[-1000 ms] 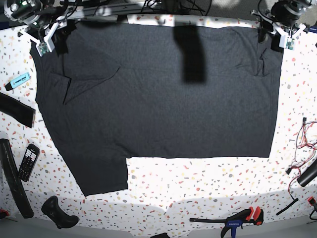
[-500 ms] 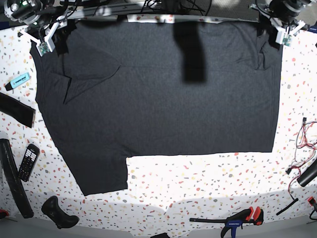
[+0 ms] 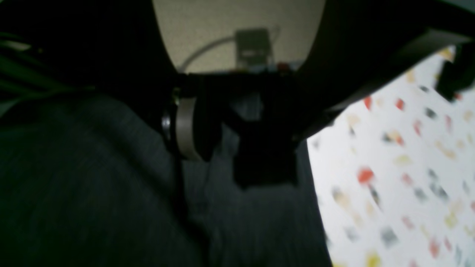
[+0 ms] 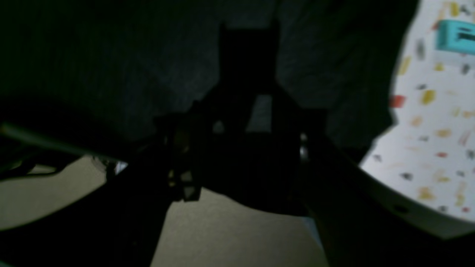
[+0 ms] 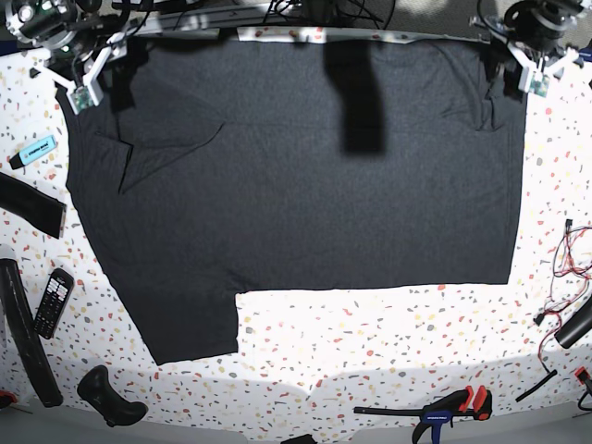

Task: Fold the T-shirt properly
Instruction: 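Hold the shirt edge with both grippers and smooth it flat, then release the shirt and move both grippers out to its sides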

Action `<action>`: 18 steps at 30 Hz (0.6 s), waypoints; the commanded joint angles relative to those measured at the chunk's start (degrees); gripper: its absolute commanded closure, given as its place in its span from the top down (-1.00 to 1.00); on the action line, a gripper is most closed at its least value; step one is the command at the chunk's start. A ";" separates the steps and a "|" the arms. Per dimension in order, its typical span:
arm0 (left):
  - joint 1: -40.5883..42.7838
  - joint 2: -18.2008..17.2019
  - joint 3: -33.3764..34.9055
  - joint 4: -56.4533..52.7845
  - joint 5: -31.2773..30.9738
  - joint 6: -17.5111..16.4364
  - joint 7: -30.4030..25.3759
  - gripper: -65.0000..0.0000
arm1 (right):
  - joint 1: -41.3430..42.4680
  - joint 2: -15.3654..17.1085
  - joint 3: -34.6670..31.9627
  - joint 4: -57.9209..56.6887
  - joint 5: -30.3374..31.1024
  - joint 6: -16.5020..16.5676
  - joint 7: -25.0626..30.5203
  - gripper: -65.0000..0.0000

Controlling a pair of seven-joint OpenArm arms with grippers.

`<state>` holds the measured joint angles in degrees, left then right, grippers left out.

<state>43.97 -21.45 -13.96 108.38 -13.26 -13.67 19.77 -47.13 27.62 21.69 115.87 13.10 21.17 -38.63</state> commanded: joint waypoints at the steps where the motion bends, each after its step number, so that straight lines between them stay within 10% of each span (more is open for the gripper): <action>1: 0.48 -0.50 -0.37 2.91 -0.22 0.17 -1.14 -0.19 | -0.17 0.66 0.48 1.90 0.09 -0.74 0.61 -0.07; 12: -12.74 -0.50 -0.35 10.47 -0.24 0.15 -2.95 -0.19 | 8.35 0.66 0.48 9.70 -0.17 -1.03 1.05 -0.07; 18: -30.45 -0.50 -0.35 10.43 -0.26 0.17 1.90 -0.19 | 14.53 4.15 0.46 10.14 12.68 -0.79 1.31 -0.08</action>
<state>13.69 -21.21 -13.89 117.84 -13.34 -14.06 23.33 -32.80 31.16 21.69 125.03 25.87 20.29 -38.61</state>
